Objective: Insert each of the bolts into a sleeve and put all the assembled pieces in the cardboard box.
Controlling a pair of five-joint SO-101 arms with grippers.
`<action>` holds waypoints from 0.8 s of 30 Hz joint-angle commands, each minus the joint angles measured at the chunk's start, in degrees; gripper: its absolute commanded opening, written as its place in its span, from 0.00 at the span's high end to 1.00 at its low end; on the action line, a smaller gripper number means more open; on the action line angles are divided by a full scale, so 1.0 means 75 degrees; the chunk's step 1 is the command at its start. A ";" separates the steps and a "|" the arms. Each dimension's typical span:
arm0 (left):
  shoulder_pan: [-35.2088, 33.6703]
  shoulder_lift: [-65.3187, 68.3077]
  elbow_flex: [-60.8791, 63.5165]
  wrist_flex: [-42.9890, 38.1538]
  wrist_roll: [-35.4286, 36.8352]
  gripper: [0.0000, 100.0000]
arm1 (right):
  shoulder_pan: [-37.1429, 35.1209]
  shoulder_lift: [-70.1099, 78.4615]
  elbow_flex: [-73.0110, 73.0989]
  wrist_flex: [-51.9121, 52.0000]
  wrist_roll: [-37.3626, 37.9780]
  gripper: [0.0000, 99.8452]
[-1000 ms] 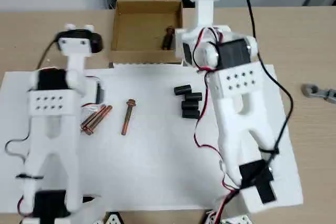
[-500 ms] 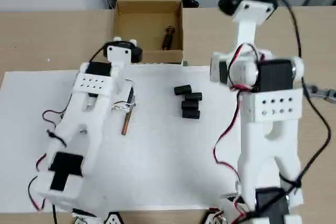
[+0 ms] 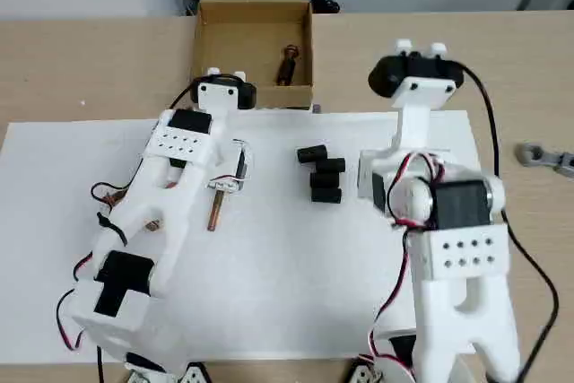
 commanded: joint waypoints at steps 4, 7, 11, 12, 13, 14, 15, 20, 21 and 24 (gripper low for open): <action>-0.0176 -0.0035 -0.0287 -0.0340 0.0105 0.91 | 0.0076 -0.0697 0.0481 -0.0229 0.0094 0.86; -0.0223 0.0070 -0.0275 -0.0445 0.0105 0.91 | 0.0076 -0.0768 0.0598 -0.0229 0.0094 0.86; -0.0199 0.0610 -0.0299 -0.0469 0.0105 0.91 | 0.0076 -0.0768 0.0656 -0.0229 0.0070 0.86; -0.0223 0.0785 -0.0311 -0.0469 0.0105 0.91 | 0.0076 -0.0768 0.0656 -0.0229 0.0070 0.86; -0.0234 0.0938 -0.0322 -0.0492 0.0105 0.91 | 0.0076 -0.0768 0.0656 -0.0229 0.0070 0.86; -0.0234 0.1078 -0.0322 -0.0598 0.0105 0.91 | 0.0076 -0.0768 0.0656 -0.0229 0.0070 0.86; -0.0234 0.1219 -0.0322 -0.0680 0.0105 0.92 | 0.0076 -0.0768 0.0656 -0.0229 0.0070 0.86; -0.0188 0.1559 -0.0334 -0.0879 0.0117 0.92 | 0.0076 -0.0768 0.0656 -0.0229 0.0070 0.86; -0.0188 0.1559 -0.0334 -0.0856 0.0117 0.92 | 0.0076 -0.0768 0.0656 -0.0229 0.0070 0.86; -0.0188 0.1571 -0.0322 -0.0668 0.0105 0.99 | 0.0076 -0.0768 0.0656 -0.0217 0.0082 0.86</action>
